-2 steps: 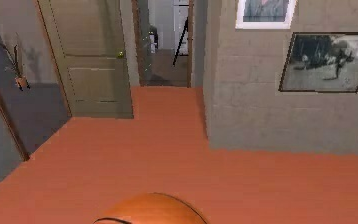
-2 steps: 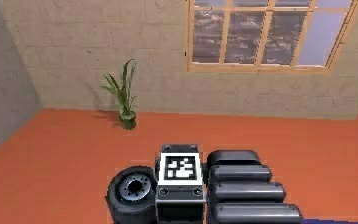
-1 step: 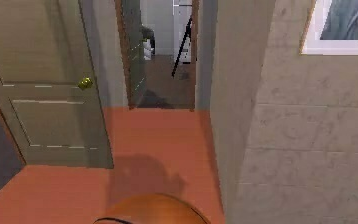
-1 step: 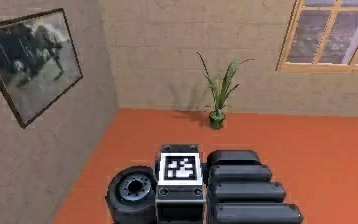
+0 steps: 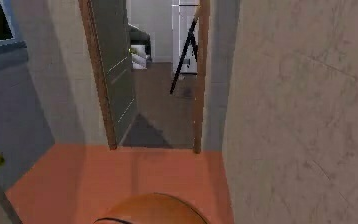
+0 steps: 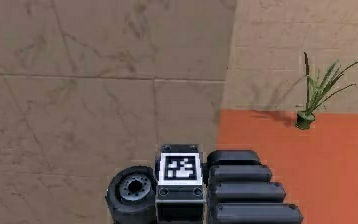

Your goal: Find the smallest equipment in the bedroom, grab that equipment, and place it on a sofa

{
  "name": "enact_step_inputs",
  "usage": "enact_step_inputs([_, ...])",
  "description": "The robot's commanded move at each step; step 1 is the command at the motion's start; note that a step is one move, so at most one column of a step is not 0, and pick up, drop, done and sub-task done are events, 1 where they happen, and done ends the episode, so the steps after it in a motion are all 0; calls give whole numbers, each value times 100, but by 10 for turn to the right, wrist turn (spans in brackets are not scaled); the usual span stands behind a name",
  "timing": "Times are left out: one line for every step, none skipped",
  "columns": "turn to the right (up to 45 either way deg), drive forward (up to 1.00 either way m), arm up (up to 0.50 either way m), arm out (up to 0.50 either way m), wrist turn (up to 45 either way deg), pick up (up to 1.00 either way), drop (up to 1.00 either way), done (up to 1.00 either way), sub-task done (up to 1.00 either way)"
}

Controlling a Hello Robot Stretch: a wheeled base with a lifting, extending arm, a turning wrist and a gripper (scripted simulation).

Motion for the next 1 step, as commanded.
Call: enact_step_inputs([0, 100, 0, 0, 0, 0, 0, 0, 0])
